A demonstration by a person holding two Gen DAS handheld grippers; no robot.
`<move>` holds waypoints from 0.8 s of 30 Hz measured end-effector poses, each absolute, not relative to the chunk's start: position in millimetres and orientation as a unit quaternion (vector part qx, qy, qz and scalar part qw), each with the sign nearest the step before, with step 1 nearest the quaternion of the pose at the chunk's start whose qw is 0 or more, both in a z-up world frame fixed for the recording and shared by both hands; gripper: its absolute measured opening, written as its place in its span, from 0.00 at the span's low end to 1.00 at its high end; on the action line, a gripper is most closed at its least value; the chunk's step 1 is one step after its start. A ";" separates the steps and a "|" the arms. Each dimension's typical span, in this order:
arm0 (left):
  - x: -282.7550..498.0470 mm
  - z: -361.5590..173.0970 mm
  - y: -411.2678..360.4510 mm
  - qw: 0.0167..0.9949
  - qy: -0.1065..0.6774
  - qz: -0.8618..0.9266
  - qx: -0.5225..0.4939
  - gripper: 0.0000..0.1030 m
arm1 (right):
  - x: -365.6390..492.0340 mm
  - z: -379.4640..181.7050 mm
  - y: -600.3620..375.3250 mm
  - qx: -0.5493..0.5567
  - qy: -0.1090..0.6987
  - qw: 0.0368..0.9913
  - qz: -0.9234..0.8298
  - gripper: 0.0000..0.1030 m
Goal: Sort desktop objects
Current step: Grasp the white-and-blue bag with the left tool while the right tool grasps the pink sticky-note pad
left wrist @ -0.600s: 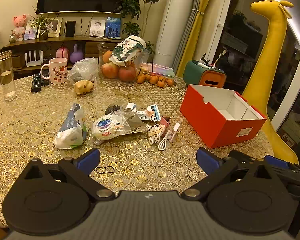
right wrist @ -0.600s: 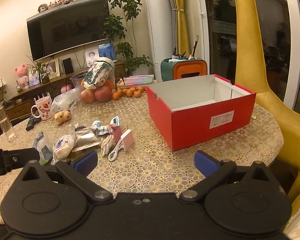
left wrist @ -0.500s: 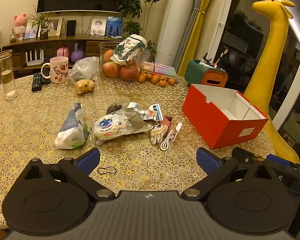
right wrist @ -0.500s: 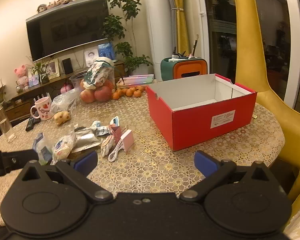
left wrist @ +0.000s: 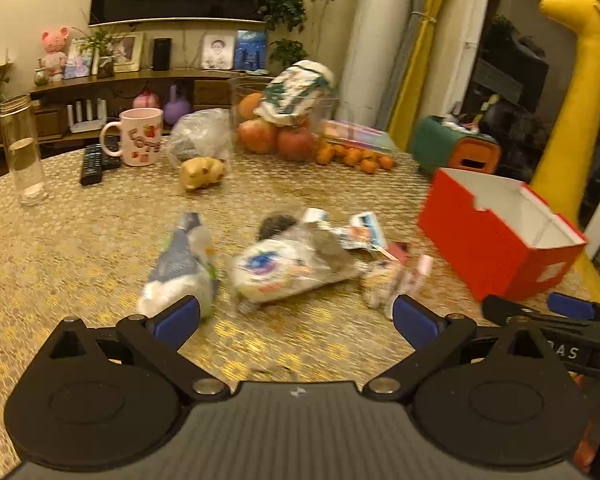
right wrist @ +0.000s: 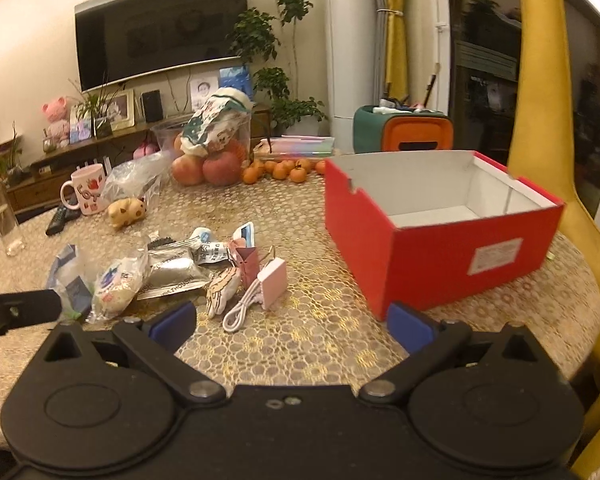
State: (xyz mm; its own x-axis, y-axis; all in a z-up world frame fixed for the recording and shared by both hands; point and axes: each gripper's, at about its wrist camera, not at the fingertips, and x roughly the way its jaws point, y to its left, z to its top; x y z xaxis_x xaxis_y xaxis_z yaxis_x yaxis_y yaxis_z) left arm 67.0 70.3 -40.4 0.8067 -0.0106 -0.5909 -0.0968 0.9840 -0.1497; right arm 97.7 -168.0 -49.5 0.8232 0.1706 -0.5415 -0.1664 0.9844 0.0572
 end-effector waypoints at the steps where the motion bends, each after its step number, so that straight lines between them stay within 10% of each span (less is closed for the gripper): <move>1: 71.9 -42.7 75.6 0.946 0.311 0.029 -0.087 1.00 | 104.0 -52.9 -165.9 0.000 0.285 0.954 0.087 0.94; 24: 140.0 -89.6 132.6 0.939 0.325 0.086 -0.076 0.93 | 200.3 -106.3 -140.5 -0.028 0.324 0.943 0.070 0.65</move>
